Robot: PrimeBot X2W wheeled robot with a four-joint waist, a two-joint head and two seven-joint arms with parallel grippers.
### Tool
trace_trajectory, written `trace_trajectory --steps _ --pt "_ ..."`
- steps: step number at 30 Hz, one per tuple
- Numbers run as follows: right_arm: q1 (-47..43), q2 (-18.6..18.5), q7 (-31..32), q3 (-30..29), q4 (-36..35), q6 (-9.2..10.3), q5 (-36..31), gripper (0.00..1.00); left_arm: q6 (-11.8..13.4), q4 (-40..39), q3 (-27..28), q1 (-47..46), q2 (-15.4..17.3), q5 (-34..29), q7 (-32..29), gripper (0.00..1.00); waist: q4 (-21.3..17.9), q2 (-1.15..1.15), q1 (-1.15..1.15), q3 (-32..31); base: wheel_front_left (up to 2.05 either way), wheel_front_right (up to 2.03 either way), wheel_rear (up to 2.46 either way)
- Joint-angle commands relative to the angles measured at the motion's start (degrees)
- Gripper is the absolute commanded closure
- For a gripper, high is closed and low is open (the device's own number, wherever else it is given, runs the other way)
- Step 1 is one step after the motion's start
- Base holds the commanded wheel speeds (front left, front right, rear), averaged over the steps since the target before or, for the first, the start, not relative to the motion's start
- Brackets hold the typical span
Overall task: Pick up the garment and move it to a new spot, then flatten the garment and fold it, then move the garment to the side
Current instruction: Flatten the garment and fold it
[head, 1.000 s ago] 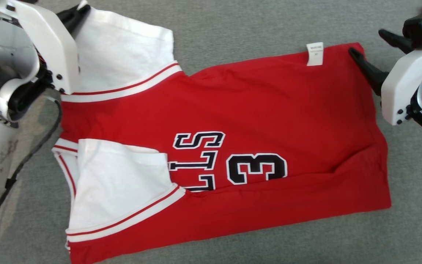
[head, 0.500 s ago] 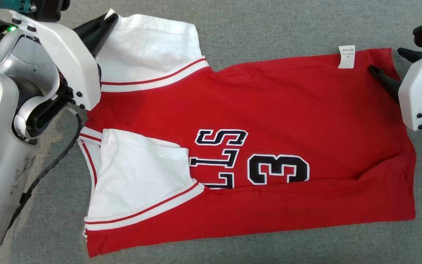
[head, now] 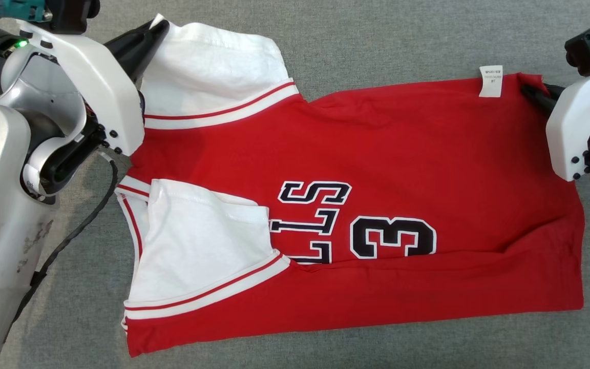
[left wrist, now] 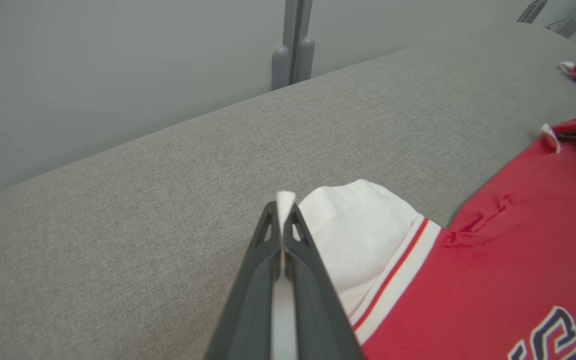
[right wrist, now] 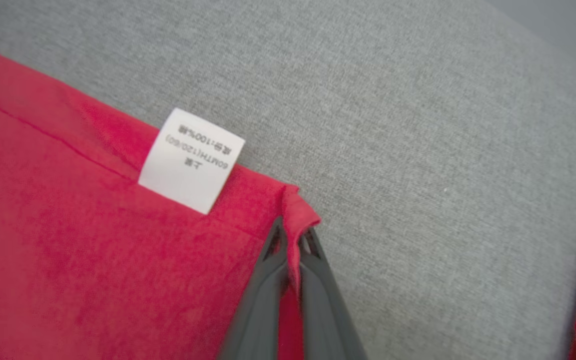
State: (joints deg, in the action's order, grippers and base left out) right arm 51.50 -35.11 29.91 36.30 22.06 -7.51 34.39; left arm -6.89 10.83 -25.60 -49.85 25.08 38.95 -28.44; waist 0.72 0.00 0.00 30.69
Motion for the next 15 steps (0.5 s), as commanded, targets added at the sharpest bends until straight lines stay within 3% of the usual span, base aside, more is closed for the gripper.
trace_trajectory --steps 1,9,15 --pt "-0.1 -0.6 -0.4 0.2 1.0 0.03 0.0 1.0 0.2 -0.1 0.4 0.4 0.5 0.4 0.4 1.0 -0.1 0.0 0.0 -0.2 0.0 0.0 0.0" --pt "-0.9 0.6 -7.4 -2.2 0.5 0.03 0.3 1.0 0.5 -3.4 2.3 3.3 1.6 1.3 4.2 1.0 -1.0 0.0 0.0 -2.0 0.0 0.0 0.0" --pt "-5.6 0.0 -12.9 -4.1 -4.1 0.02 0.9 1.0 1.9 -11.9 4.2 10.9 3.3 2.2 7.4 1.0 -1.5 0.0 0.0 -3.7 0.0 0.0 0.0"
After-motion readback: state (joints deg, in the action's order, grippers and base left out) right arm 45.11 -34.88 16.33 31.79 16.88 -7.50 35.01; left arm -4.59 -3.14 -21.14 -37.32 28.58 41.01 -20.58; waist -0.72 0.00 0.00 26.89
